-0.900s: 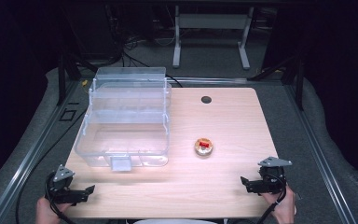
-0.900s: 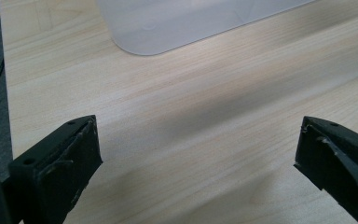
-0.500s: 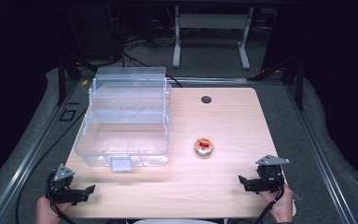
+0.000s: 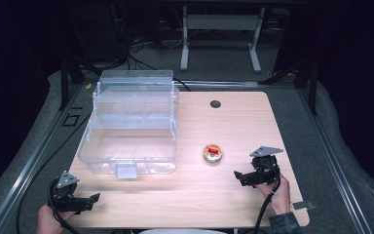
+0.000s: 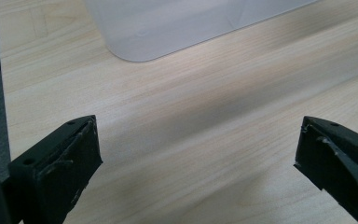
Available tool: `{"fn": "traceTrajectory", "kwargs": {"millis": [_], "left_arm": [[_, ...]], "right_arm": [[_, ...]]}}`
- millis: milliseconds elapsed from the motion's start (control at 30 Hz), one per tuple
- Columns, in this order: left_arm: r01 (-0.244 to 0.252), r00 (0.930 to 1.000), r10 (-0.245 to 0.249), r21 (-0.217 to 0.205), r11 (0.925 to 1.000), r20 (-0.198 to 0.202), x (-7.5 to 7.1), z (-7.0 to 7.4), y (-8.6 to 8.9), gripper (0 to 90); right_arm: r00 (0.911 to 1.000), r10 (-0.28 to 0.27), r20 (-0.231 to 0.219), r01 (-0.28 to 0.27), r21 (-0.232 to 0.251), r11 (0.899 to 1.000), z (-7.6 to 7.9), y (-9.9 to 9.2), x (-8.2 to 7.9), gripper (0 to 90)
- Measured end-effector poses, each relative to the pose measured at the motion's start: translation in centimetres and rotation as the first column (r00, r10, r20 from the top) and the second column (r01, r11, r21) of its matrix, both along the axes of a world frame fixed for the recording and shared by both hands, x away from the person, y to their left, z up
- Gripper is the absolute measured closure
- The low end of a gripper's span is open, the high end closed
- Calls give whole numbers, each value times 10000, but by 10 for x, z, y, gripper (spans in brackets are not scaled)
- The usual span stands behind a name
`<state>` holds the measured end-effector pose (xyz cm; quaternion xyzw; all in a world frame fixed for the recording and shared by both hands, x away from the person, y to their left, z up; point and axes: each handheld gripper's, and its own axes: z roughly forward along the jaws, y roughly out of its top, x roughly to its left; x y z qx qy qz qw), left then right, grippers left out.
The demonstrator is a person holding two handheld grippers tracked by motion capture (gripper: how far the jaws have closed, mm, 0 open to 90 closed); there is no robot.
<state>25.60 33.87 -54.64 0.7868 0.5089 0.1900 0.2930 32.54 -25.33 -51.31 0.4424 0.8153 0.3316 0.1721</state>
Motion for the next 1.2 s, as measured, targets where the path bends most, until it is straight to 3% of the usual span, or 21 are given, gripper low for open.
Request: {"fn": "traceTrajectory", "kwargs": {"millis": [367,400,433,600,667,1033,1100,1133,1200], "left_arm": [[-96,9997,94,-92,9999,-232,2,-8,1,0],[-71,9996,69,-71,9999,-265,3,-9,1,0],[-64,9996,62,-69,10000,-284,3,-9,1,0],[-85,9999,80,-331,9994,-149,3,-10,1,0],[-94,9998,88,-338,9994,-182,3,-11,1,0],[-136,9997,127,-454,9989,-204,5,-13,4,0],[-113,9997,104,-410,9991,-235,5,-14,3,0],[-94,9996,83,-379,9992,-283,6,-15,2,0],[-30,9994,18,-355,9994,-347,6,-16,1,0]], "right_arm": [[9975,699,-136,-700,-75,9975,1,35,32,1],[9986,495,-194,-504,-500,9975,3,40,36,4],[9972,743,-113,-745,-121,9972,2,43,40,5],[9964,801,-263,-807,-252,9964,-2,56,53,0],[9958,862,-300,-863,-39,9963,-5,61,60,0],[9912,1099,-732,-1139,-518,9921,-23,90,90,0],[9911,1065,-804,-1135,-880,9896,-26,95,93,0],[9917,911,-909,-1025,-1289,9863,-26,98,93,0],[9912,941,-934,-1063,-1348,9852,-27,99,94,0]]}}
